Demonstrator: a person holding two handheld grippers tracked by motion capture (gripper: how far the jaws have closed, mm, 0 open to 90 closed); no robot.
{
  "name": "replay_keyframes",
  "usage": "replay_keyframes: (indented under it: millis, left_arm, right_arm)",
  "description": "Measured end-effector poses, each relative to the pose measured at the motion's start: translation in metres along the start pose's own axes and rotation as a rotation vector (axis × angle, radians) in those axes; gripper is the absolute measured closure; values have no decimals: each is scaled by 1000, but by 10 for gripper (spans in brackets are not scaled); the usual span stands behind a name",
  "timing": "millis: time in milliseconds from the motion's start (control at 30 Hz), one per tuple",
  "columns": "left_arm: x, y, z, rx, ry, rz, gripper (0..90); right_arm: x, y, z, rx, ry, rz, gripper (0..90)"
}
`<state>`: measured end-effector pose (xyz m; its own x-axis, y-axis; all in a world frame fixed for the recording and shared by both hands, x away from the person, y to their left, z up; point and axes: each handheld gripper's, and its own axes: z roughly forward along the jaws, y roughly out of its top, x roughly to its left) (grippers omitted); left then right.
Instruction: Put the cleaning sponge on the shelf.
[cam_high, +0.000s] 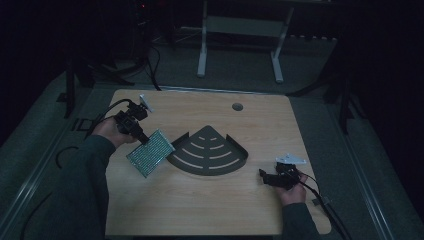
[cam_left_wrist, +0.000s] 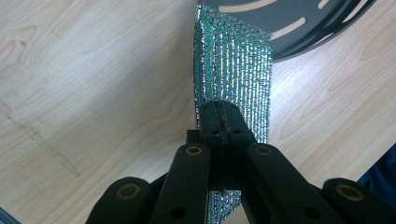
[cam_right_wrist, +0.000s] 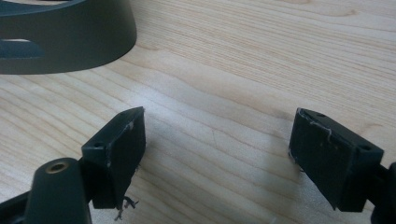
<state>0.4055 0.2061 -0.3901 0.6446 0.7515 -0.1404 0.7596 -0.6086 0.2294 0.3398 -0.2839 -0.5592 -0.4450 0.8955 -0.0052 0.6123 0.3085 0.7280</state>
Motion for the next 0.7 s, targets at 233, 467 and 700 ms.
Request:
replay_keyframes:
  millis: [233,467,700]
  left_arm:
    - [-4,10,-4,4,11,19,900]
    - [-8,19,-4,5,14,34,900]
    - [-11,29,-2,-1,12,41,900]
  right_arm:
    - [0,0,0,0,0,0,183]
    - [0,0,0,0,0,1,183]
    - [0,0,0,0,1,1,183]
